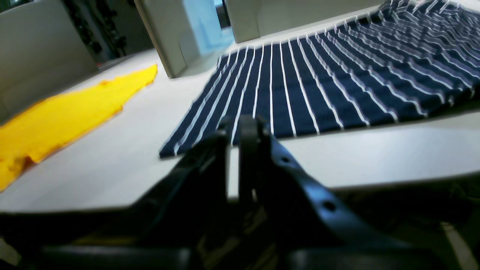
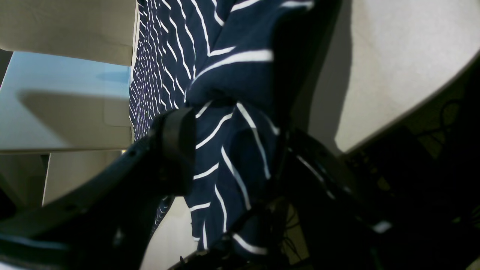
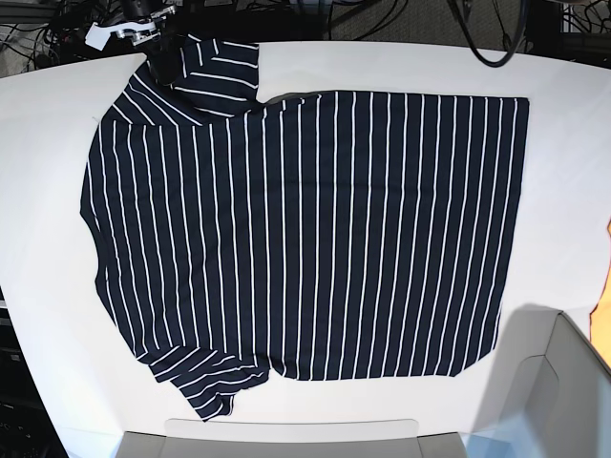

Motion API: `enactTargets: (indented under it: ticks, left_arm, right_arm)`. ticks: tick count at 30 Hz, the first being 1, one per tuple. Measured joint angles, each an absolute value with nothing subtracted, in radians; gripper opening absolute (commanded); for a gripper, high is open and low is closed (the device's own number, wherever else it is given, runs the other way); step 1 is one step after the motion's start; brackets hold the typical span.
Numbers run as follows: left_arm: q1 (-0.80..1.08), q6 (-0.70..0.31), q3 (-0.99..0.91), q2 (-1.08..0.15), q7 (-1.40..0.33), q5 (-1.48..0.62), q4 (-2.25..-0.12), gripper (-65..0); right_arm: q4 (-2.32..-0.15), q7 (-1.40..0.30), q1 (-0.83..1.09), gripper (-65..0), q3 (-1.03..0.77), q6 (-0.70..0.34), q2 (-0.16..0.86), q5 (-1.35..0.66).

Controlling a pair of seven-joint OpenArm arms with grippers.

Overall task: Fold the T-shirt properly
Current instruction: 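Lower the right gripper to the shirt corner by the collar and grasp, then lower the left gripper to the opposite corner of that edge and grasp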

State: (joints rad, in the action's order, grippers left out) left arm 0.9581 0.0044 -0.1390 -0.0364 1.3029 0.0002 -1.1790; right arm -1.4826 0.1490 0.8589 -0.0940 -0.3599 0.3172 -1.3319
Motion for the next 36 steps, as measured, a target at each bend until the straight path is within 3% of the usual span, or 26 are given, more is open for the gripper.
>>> enactTargets:
  ticks: [8,12,16,25,29,36]
  left_arm:
    - [0.978,0.004,-0.138,-0.036,1.296,0.000,-1.318,-54.7]
    - [0.984,0.002,-0.138,-0.038,1.168,-0.045,-1.434,-49.3]
    - [0.992,-0.004,-0.135,-0.052,0.943,-0.221,-1.567,-46.6]
    - [0.974,-0.273,-0.160,-0.249,0.265,-0.813,-1.788,-46.6]
    - [0.884,-0.256,-0.246,-0.294,0.011,-1.032,-1.755,-46.6]
    - [0.756,-0.268,-0.413,-0.299,-0.321,-1.187,-1.669,-46.6]
  right_arm:
    - [-1.483,0.147,0.859,-35.8,-0.094,-0.360,0.318,-1.332]
    - [-1.483,0.141,0.859,-35.8,-0.089,-0.360,0.338,-1.332]
    - [-1.481,0.144,0.859,-35.8,-0.089,-0.360,0.344,-1.332]
    - [-1.481,0.147,0.859,-35.8,-0.089,-0.360,0.344,-1.333]
    - [-1.481,0.147,0.859,-35.8,-0.089,-0.360,0.345,-1.332]
    - [-1.452,0.150,0.859,-35.8,-0.089,-0.376,0.345,-1.332]
